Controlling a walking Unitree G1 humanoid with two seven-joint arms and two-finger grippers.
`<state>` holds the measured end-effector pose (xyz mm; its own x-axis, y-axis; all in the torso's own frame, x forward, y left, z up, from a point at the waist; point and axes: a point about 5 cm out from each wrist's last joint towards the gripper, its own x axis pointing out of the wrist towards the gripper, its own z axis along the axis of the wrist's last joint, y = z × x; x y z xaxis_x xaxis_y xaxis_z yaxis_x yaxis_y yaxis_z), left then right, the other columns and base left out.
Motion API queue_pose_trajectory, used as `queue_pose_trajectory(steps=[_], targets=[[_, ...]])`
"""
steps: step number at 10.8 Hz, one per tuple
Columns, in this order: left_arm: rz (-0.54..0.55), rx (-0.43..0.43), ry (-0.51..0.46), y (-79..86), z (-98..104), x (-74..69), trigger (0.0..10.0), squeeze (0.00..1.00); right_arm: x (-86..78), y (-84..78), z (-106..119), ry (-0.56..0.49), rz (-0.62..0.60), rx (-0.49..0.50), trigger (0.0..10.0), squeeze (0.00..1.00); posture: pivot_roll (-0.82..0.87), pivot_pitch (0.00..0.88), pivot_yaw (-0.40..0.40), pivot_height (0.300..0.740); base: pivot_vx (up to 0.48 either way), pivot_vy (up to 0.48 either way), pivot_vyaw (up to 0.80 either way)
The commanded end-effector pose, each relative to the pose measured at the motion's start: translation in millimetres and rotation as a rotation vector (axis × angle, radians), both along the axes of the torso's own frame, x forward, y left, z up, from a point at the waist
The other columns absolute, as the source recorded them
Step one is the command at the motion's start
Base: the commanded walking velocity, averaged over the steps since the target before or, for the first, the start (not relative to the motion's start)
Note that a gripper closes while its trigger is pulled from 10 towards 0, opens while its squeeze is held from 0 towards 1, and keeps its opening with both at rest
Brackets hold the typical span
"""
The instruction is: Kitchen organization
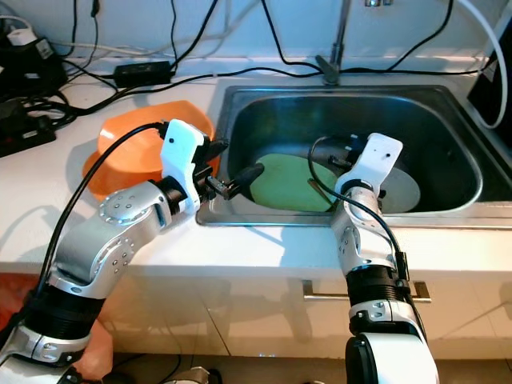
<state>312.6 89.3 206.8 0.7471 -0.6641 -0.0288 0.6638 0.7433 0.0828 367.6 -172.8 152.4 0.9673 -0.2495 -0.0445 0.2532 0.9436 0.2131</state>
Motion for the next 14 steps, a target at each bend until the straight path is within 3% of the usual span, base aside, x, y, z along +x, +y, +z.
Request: queue_pose_trajectory(steps=[1,4,6,8,11,12,14], targets=[[-0.014,0.024,-0.028,-1.2,1,-2.5,10.0,1.00,3.6,4.3,8,-0.033,0.020,-0.025,10.0,1.00,0.11,0.055,0.056,0.740,0.000,0.000,0.00],[-0.011,0.026,-0.032,0.3,1,-1.7,10.0,1.00,5.7,16.6,20,-0.074,0.094,-0.054,10.0,1.00,0.11,0.053,0.056,0.740,0.000,0.000,0.00],[0.041,0.029,-0.089,4.9,8,2.5,10.0,1.00,4.4,32.5,29,-0.112,0.209,-0.039,10.0,1.00,0.11,0.054,0.054,0.740,0.000,0.000,0.00],[0.197,0.036,-0.188,23.6,22,13.0,10.0,1.00,-1.5,50.2,41,-0.167,0.358,-0.028,10.0,1.00,0.12,0.054,0.053,0.740,0.000,0.000,0.00],[0.224,0.111,-0.224,38.0,27,14.0,10.0,1.00,-12.1,60.5,49,-0.178,0.500,-0.015,10.0,1.00,0.13,0.053,0.052,0.740,0.000,0.000,0.00],[0.187,0.195,-0.250,41.5,24,11.6,10.0,1.00,-19.4,65.9,54,-0.181,0.576,0.007,10.0,0.00,0.13,0.051,0.051,0.740,0.000,0.000,0.00],[0.147,0.251,-0.234,51.4,20,9.8,10.0,1.00,-28.9,69.0,60,-0.184,0.654,0.004,10.0,0.00,0.13,0.048,0.053,0.740,0.000,0.000,0.00]])
